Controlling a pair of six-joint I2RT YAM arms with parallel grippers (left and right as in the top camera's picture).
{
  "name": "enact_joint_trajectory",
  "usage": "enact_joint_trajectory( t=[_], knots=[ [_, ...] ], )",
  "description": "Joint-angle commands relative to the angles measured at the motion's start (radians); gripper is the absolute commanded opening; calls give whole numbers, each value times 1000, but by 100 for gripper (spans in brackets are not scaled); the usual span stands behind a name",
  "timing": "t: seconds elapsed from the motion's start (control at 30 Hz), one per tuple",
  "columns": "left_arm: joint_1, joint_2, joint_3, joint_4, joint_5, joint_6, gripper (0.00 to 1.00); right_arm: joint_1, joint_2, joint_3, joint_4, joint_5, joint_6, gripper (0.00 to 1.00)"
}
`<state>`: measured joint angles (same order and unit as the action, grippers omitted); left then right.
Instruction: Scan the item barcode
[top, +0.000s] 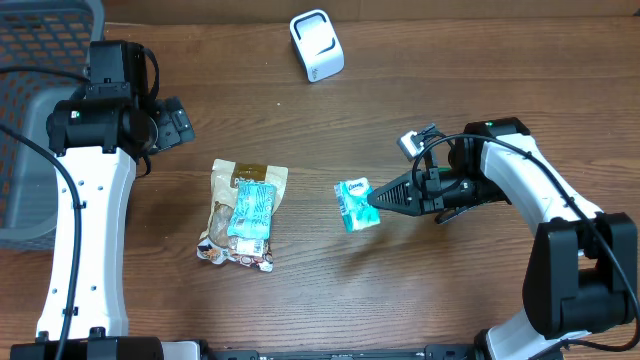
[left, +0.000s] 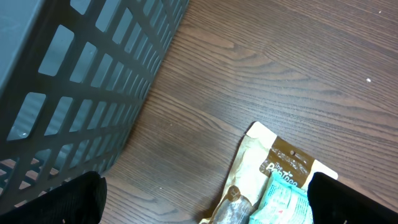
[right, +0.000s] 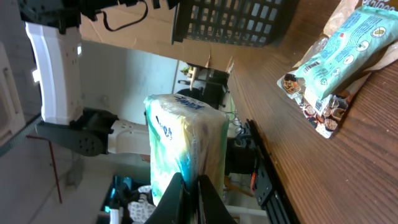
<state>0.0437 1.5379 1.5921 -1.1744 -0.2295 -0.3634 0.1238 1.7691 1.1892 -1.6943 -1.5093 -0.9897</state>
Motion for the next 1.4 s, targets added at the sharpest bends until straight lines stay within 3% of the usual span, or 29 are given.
enact_joint_trajectory(
  t=[0.0,0.53,0.63,0.73,0.83,1.07,1.37],
  knots=[
    [2,-5,9,3,-13,12,100,5,-23,1,-2,-18,-74,4],
    [2,-5,9,3,-13,12,99,5,-22,1,94,-10,-45,4],
    [2,-5,9,3,-13,12,100,5,-22,1,186,-6,52,4],
    [2,-5,9,3,-13,12,99,5,-22,1,335,37,240,4],
    [2,-5,9,3,-13,12,99,5,-22,1,520,201,509,4],
    [2,-5,9,3,-13,12,100,10,-22,2,735,681,920,4],
    [2,-5,9,3,-13,12,100,100,-22,126,718,929,1047,4]
  ],
)
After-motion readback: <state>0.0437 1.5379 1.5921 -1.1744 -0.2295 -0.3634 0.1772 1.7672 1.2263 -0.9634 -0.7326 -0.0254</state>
